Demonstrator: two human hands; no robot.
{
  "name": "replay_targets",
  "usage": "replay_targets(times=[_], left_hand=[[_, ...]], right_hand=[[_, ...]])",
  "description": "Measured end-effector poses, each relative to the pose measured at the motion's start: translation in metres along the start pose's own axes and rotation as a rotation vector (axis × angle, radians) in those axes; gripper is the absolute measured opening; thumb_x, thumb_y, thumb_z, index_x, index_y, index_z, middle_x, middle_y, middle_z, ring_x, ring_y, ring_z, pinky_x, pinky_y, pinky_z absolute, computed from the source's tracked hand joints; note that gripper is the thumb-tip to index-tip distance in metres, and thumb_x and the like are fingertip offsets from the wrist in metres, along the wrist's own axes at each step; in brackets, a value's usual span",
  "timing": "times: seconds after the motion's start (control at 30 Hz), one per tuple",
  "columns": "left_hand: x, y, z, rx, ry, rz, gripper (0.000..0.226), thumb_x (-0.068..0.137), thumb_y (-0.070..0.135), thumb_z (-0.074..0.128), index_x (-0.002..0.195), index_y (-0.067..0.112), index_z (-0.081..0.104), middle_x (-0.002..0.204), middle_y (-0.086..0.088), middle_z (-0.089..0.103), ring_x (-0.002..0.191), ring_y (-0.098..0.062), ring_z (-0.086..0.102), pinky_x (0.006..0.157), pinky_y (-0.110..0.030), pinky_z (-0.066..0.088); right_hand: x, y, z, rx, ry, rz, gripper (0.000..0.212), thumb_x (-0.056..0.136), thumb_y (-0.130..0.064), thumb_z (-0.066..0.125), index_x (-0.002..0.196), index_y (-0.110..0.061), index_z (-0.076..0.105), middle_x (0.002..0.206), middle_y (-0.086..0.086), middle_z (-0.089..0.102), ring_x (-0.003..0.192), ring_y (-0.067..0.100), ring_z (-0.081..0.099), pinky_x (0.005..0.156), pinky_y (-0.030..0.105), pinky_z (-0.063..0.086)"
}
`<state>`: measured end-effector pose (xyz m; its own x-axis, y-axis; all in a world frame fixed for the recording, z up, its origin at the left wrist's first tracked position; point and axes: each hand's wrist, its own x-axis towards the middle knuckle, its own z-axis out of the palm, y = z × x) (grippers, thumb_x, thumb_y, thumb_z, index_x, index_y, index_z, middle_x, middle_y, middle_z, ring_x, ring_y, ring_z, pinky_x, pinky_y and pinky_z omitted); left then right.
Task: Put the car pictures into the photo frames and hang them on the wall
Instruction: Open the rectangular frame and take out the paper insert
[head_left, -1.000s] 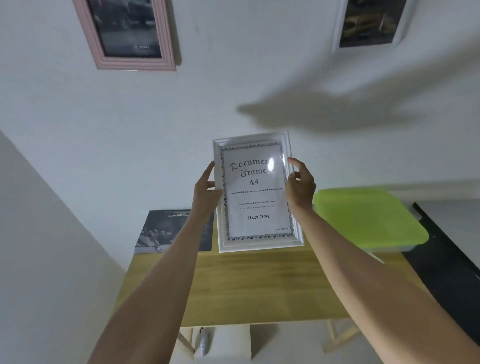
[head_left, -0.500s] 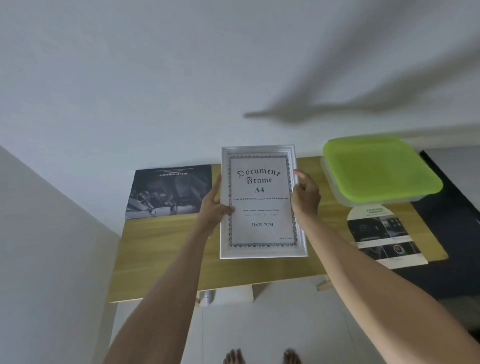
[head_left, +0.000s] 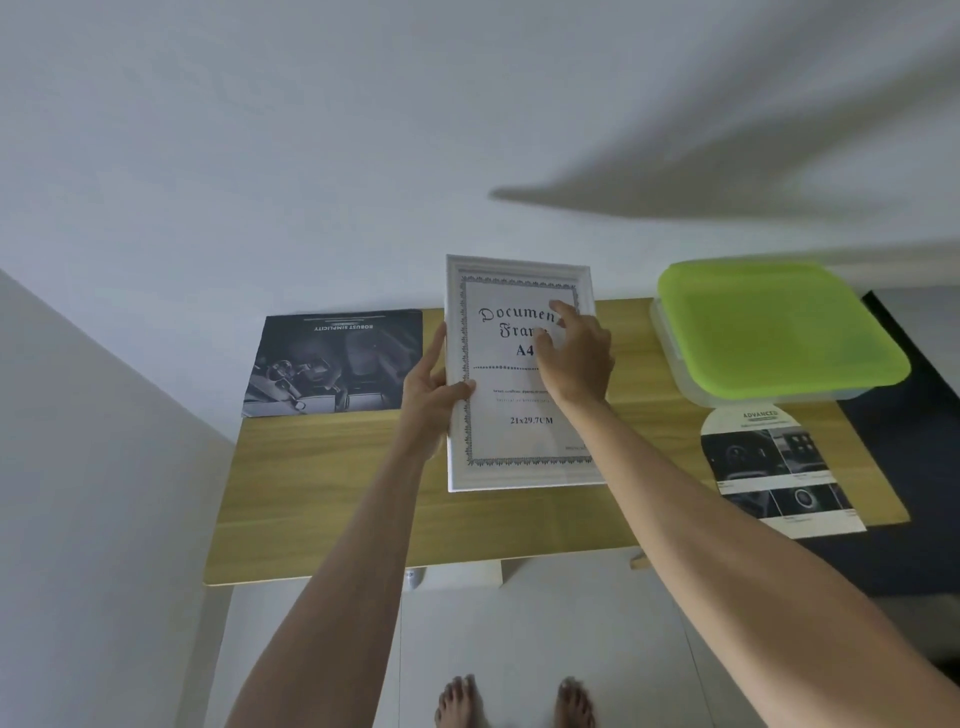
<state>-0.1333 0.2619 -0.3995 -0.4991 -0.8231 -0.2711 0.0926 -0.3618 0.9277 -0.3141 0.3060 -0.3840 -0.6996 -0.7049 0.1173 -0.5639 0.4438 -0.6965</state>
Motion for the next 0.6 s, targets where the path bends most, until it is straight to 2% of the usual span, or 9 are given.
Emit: replay_targets(times=[0.1, 0.2, 0.27, 0.3, 0.33, 0.37, 0.43, 0.5, 0.6], left_hand=[[-0.001, 0.004, 0.008, -0.002, 0.037, 0.07, 0.086, 0.09, -0.011, 0.059, 0.157, 0.032, 0.027, 0.115, -0.015, 0.073, 0.094, -0.031, 0.071, 0.077, -0.045, 0.06], [0.0, 0.004, 0.018, 0.104, 0.078, 0.154, 0.083, 0.089, -0.005, 0.065, 0.154, 0.034, 0.031, 0.103, -0.017, 0.076, 0.086, -0.031, 0.071, 0.082, -0.053, 0.06], [-0.001, 0.002, 0.026, 0.234, 0.091, 0.221, 0.082, 0.085, 0.006, 0.068, 0.149, 0.047, 0.036, 0.089, -0.021, 0.075, 0.074, -0.029, 0.066, 0.076, -0.059, 0.059], [-0.001, 0.001, 0.029, 0.292, 0.099, 0.256, 0.081, 0.084, 0.01, 0.068, 0.146, 0.051, 0.038, 0.08, -0.023, 0.072, 0.065, -0.025, 0.059, 0.069, -0.056, 0.06], [-0.003, 0.001, 0.033, 0.34, 0.115, 0.284, 0.079, 0.084, 0.009, 0.067, 0.147, 0.048, 0.039, 0.066, -0.019, 0.065, 0.056, -0.021, 0.05, 0.059, -0.046, 0.058], [-0.005, 0.001, 0.038, 0.379, 0.14, 0.308, 0.078, 0.085, 0.005, 0.065, 0.149, 0.041, 0.039, 0.053, -0.006, 0.054, 0.05, -0.014, 0.04, 0.051, -0.032, 0.049], [-0.01, 0.002, 0.047, 0.439, 0.183, 0.372, 0.076, 0.086, -0.003, 0.062, 0.152, 0.028, 0.04, 0.045, 0.012, 0.033, 0.043, -0.007, 0.026, 0.046, -0.019, 0.03], [-0.017, 0.006, 0.055, 0.485, 0.188, 0.436, 0.077, 0.084, -0.006, 0.061, 0.152, 0.024, 0.041, 0.044, 0.012, 0.031, 0.041, -0.008, 0.028, 0.045, -0.016, 0.027], [-0.023, 0.01, 0.064, 0.511, 0.19, 0.463, 0.075, 0.086, -0.008, 0.059, 0.152, 0.021, 0.04, 0.043, 0.018, 0.043, 0.042, -0.004, 0.039, 0.048, -0.01, 0.03]], right_hand=[[0.003, -0.02, -0.002, -0.017, 0.036, -0.141, 0.045, 0.097, -0.028, 0.058, 0.142, -0.025, 0.053, 0.127, 0.009, 0.063, 0.12, 0.03, 0.055, 0.101, 0.049, 0.046], [0.01, -0.042, -0.003, 0.116, -0.105, -0.206, 0.052, 0.099, -0.03, 0.058, 0.149, -0.03, 0.046, 0.114, 0.01, 0.065, 0.094, 0.021, 0.064, 0.082, 0.036, 0.054], [0.014, -0.055, -0.005, 0.08, -0.135, -0.275, 0.053, 0.101, -0.032, 0.055, 0.152, -0.03, 0.041, 0.092, 0.006, 0.064, 0.066, 0.011, 0.055, 0.063, 0.028, 0.048], [0.015, -0.061, -0.007, 0.041, -0.126, -0.297, 0.052, 0.102, -0.032, 0.053, 0.153, -0.029, 0.04, 0.083, 0.003, 0.06, 0.059, 0.009, 0.048, 0.059, 0.028, 0.045], [0.015, -0.065, -0.009, 0.013, -0.113, -0.306, 0.052, 0.103, -0.033, 0.051, 0.153, -0.029, 0.04, 0.081, 0.001, 0.057, 0.06, 0.01, 0.048, 0.059, 0.029, 0.047], [0.015, -0.07, -0.012, -0.005, -0.097, -0.31, 0.051, 0.104, -0.033, 0.05, 0.153, -0.03, 0.04, 0.083, 0.001, 0.057, 0.064, 0.012, 0.051, 0.062, 0.032, 0.052], [0.012, -0.078, -0.02, -0.028, -0.052, -0.339, 0.049, 0.104, -0.033, 0.05, 0.153, -0.031, 0.041, 0.089, 0.003, 0.066, 0.072, 0.017, 0.061, 0.07, 0.036, 0.059], [0.009, -0.084, -0.028, -0.031, 0.017, -0.379, 0.05, 0.102, -0.033, 0.055, 0.151, -0.03, 0.045, 0.099, 0.005, 0.072, 0.08, 0.019, 0.067, 0.075, 0.035, 0.059], [0.007, -0.091, -0.041, -0.012, 0.096, -0.386, 0.052, 0.095, -0.028, 0.067, 0.146, -0.026, 0.053, 0.111, 0.003, 0.073, 0.089, 0.017, 0.07, 0.081, 0.029, 0.058]])
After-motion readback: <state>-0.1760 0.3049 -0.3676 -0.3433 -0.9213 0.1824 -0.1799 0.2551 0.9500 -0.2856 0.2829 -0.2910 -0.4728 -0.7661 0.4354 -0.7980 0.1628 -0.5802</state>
